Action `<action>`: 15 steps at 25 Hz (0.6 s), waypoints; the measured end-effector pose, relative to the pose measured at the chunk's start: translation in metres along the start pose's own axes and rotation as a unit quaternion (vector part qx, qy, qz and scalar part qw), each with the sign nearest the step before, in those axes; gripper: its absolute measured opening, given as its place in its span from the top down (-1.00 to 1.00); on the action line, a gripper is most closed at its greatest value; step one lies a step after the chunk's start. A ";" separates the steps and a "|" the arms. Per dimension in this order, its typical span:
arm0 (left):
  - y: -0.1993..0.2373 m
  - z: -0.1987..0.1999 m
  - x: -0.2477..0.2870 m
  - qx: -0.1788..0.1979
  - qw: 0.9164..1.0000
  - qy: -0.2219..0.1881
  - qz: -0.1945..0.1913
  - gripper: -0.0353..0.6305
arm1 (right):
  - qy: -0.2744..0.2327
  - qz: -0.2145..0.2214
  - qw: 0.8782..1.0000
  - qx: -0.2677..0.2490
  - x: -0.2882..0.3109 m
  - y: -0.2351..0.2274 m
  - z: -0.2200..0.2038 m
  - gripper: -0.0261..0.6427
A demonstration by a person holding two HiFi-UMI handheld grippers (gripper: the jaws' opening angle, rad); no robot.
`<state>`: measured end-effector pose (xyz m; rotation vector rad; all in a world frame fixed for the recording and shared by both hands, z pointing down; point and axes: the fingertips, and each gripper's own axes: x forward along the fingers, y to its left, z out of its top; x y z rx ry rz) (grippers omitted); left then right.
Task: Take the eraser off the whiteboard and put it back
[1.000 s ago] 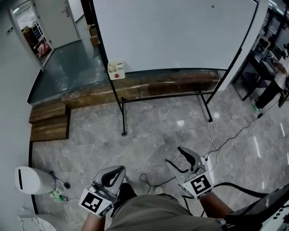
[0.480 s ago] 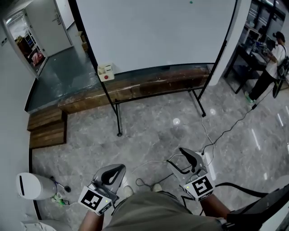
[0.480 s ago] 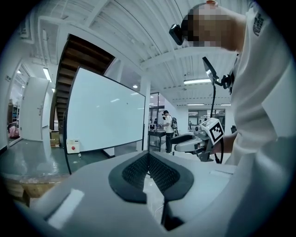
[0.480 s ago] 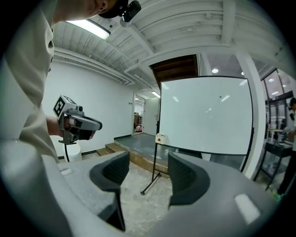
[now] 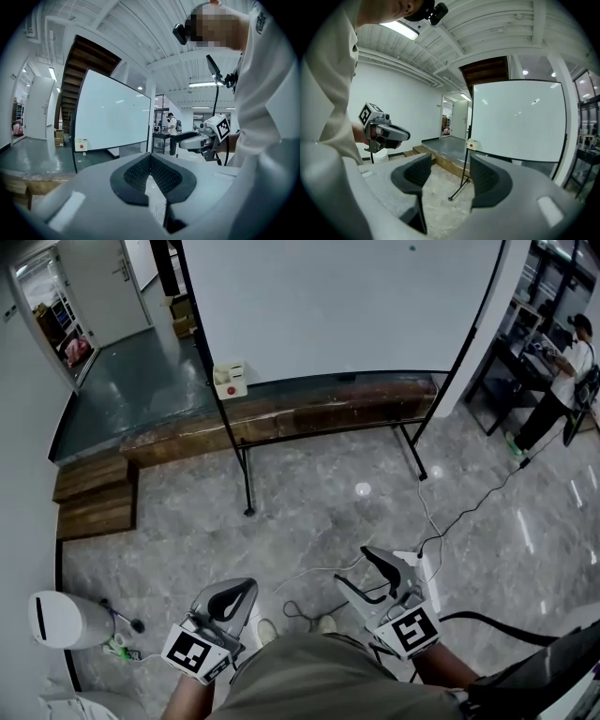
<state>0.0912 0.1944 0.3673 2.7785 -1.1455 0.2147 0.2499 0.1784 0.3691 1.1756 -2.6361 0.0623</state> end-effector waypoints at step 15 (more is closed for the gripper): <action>0.029 -0.011 -0.037 -0.009 1.000 -0.013 -0.005 0.88 | 0.015 0.006 1.000 -0.016 0.034 0.045 0.009 0.14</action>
